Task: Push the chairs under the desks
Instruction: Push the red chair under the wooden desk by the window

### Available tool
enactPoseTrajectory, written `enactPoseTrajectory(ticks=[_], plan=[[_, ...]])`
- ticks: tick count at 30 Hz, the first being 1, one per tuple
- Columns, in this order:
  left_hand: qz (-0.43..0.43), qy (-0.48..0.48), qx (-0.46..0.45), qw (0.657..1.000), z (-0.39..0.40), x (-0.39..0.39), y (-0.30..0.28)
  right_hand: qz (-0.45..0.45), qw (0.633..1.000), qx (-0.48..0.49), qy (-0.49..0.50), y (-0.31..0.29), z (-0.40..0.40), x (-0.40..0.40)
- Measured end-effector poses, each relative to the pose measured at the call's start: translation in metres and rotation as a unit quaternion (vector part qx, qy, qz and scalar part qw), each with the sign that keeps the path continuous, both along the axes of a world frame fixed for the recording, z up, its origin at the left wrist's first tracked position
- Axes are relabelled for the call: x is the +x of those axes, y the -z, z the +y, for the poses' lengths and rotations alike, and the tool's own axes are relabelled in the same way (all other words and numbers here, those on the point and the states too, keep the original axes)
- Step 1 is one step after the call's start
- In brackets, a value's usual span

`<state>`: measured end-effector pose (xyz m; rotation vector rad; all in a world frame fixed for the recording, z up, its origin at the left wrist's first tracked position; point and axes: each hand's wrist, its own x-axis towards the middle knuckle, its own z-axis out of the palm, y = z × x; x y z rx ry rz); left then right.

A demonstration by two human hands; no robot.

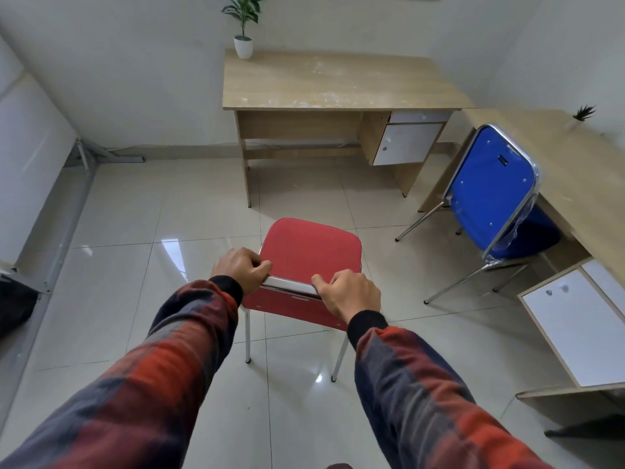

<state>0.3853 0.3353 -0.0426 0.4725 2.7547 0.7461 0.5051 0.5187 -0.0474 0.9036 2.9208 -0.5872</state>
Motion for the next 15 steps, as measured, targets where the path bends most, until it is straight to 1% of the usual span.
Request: enactPoseTrajectory(ticks=[7, 15], plan=[[0.002, -0.007, -0.006, 1.000, 0.035, 0.004, -0.003, -0.006, 1.000, 0.001, -0.020, -0.004, 0.045, -0.009], [-0.007, 0.015, -0.007, 1.000, 0.027, -0.014, -0.003, -0.011, 1.000, 0.005, 0.013, -0.001, 0.031, -0.023]])
